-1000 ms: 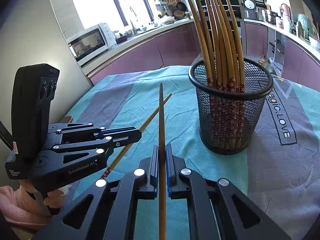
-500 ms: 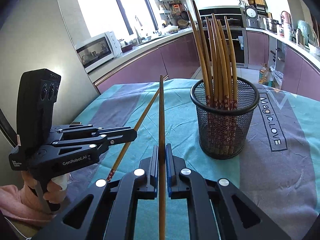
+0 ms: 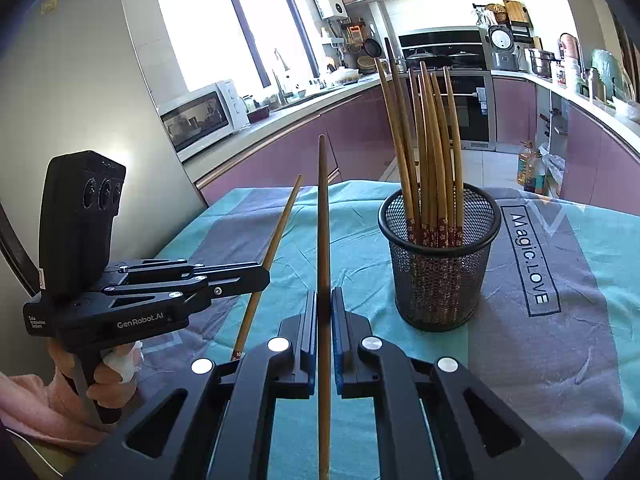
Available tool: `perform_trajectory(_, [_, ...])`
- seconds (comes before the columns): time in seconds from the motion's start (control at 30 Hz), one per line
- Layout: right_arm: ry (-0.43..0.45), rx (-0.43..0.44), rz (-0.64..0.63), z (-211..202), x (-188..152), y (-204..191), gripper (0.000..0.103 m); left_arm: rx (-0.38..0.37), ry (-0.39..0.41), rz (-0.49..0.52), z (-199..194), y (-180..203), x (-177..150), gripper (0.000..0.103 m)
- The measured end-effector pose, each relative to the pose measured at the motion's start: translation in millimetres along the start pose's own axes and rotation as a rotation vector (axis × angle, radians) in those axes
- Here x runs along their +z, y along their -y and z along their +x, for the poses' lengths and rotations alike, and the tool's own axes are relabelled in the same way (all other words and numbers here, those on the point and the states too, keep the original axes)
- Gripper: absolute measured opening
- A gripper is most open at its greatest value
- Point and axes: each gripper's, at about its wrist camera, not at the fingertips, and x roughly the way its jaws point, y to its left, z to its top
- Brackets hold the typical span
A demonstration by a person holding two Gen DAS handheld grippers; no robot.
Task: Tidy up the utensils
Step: 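Lift a chopstick upright with the right gripper while the left gripper lifts the other, then carry the upright chopsticks toward the black mesh cup with both grippers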
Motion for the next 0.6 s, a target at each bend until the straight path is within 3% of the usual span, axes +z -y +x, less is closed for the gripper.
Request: perform_trajectory(0.6, [0.055,0.000,0.009,-17.8,3.0,2.8,0.006,-0.048,0.046,0.014,-14.9,11.2,9.2,0.007])
